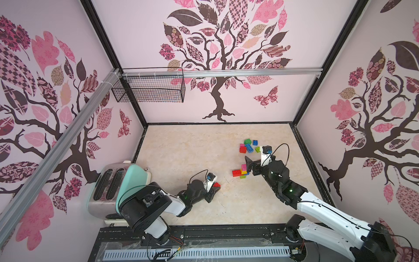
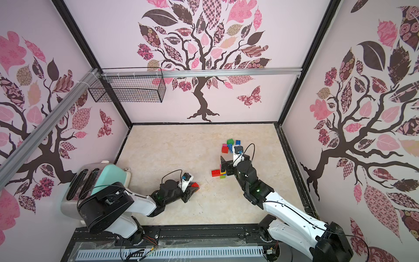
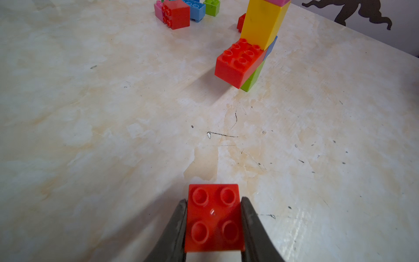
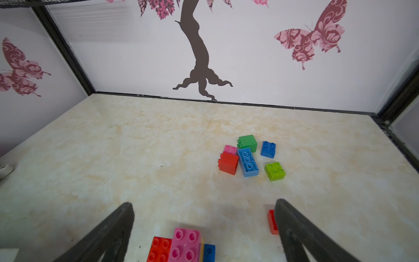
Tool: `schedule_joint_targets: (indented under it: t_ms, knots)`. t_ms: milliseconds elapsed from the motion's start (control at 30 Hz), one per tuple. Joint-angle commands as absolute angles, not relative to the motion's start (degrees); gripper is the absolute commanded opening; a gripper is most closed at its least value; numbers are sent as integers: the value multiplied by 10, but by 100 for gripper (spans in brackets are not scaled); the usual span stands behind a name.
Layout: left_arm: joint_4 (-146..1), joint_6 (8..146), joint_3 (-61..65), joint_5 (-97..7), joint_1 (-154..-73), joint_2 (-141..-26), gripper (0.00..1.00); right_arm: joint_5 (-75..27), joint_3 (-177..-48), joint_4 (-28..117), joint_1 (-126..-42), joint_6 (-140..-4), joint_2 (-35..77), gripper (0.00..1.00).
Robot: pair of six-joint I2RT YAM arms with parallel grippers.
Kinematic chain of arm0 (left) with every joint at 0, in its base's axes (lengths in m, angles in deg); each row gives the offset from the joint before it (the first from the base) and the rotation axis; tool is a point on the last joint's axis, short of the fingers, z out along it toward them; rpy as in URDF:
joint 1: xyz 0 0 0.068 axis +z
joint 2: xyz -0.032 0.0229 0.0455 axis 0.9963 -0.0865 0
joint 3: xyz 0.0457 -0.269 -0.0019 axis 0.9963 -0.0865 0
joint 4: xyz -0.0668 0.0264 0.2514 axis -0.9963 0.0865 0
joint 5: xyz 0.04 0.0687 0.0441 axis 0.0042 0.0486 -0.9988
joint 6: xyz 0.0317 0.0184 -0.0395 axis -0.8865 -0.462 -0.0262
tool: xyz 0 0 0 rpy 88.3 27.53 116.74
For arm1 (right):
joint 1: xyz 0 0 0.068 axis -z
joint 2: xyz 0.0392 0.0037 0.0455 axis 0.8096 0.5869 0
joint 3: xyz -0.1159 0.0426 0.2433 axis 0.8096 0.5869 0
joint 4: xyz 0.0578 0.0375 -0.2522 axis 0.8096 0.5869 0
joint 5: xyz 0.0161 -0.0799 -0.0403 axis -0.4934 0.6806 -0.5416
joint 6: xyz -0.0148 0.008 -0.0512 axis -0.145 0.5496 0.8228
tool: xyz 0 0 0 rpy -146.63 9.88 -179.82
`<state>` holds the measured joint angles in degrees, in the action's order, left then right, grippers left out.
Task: Assemble the number 4 with lego
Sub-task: Pick up the lego brick from the center of the board, then assemble the lego brick with the lego brick.
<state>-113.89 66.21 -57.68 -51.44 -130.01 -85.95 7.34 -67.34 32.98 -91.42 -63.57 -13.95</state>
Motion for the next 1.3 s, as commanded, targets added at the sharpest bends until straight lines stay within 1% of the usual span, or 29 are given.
schedule_joint_targets:
  t_ms: [0,67,100,167,233,300,500,600,800,1000,1100,1167,1267]
  knots:
    - [-1044,688,-536,-522,-1295,-796,0,20,-671,336,-911,-687,-135,94]
    - [-997,705,-512,-544,-1294,-763,0,-31,-669,342,-911,-705,-130,91]
    - [-972,709,-499,-551,-1293,-751,0,-48,-674,353,-911,-719,-122,90]
    - [-928,716,-472,-565,-1291,-733,0,-75,-686,374,-912,-744,-93,86]
    - [-907,717,-448,-569,-1291,-724,0,-43,-691,387,-917,-781,-70,84]
    - [-887,708,-426,-553,-1290,-721,0,-18,-693,390,-924,-792,-53,83]
    - [-868,708,-385,-565,-1289,-721,0,-15,-710,419,-927,-803,1,79]
    - [-854,714,-367,-580,-1289,-727,0,-8,-711,419,-928,-804,17,75]
    - [-845,727,-350,-589,-1288,-744,0,19,-739,416,-931,-755,68,62]
    - [-832,731,-342,-602,-1288,-743,0,9,-740,391,-931,-745,91,48]
    - [-832,728,-341,-591,-1289,-742,0,1,-740,390,-931,-735,101,42]
    - [-830,727,-336,-586,-1289,-743,0,-1,-739,395,-931,-727,108,41]
    - [-829,727,-331,-586,-1288,-745,0,-2,-734,400,-931,-720,113,43]
